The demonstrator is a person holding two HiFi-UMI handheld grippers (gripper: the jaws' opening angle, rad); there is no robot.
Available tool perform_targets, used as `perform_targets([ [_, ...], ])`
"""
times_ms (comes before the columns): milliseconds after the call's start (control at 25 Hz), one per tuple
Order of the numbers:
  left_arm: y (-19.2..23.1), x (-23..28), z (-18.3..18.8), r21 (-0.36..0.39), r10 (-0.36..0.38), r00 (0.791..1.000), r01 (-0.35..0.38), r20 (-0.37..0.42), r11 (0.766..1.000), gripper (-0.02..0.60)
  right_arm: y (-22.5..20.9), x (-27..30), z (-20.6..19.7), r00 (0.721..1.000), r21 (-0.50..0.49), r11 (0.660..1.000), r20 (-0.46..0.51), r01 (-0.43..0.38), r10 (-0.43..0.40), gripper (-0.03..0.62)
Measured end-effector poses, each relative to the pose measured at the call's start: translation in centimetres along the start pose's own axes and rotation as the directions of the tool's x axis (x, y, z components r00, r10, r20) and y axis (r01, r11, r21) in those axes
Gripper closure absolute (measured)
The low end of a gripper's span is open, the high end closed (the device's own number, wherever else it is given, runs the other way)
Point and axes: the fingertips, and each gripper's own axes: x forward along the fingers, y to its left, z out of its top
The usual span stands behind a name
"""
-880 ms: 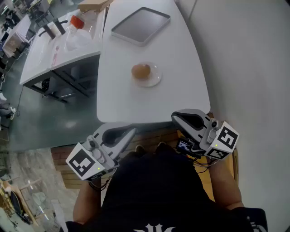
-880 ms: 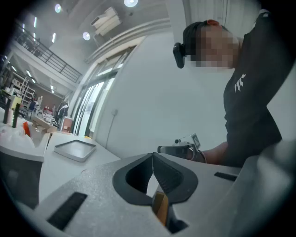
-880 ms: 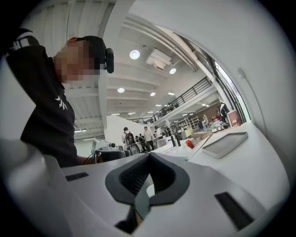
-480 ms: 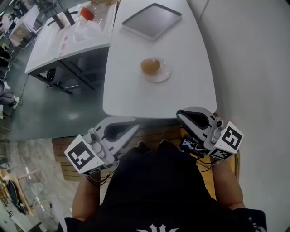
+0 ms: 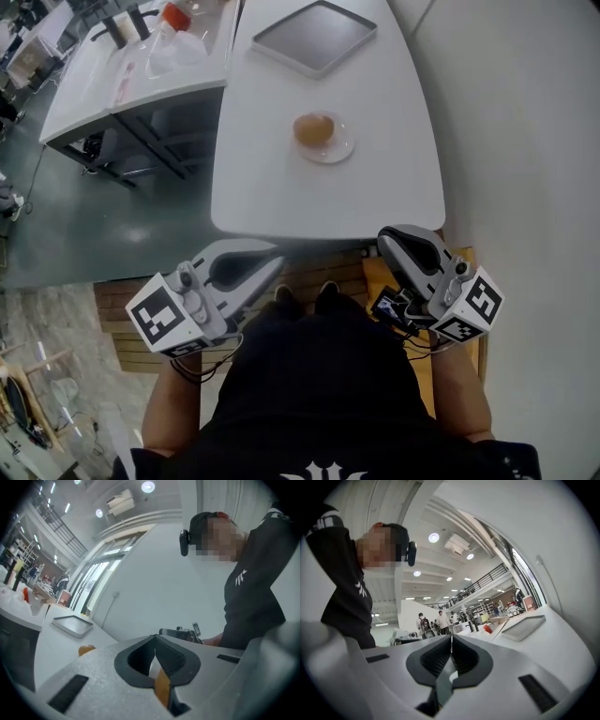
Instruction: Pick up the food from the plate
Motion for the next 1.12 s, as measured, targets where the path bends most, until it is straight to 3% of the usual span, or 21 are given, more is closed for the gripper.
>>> perform_targets([
  [120,0.3,-0.5,-1.9,0.003,-0.044,0.997,0.044,-0.064,0.999,0.577,0.7,-0.5,0.7,0.998,0.068,0.997,0.054,0.035,-0.039,0.591],
  [400,-0.2,-0.5,-4.7,-0.070,-0.118,0.989,0.112,-0.090,0.991,0.577,3.7,-0.9,0.2,0.996,-0.007,0.996,-0.004,0.092,-0.092,0.590],
  [560,0.2,1.0,-4.1,-0.057,-0.140,0.984,0.134,-0.112,0.989,0.577,3.9,-1.4,2.2,0.994,-0.011,0.994,0.012,0.108,-0.108,0.590],
  [840,3.9,3.0,-3.3,-0.004,-0.081,0.984,0.081,-0.157,0.997,0.577,-0.9,-0.3,4.5,0.986,0.138,0.989,0.149,0.048,-0.068,0.591],
  [1120,11.0,5.0,-2.8,-0.013,0.010,0.983,-0.013,-0.184,1.000,0.577,-6.3,6.1,4.3,0.998,0.066,0.996,0.003,-0.067,0.067,0.591],
])
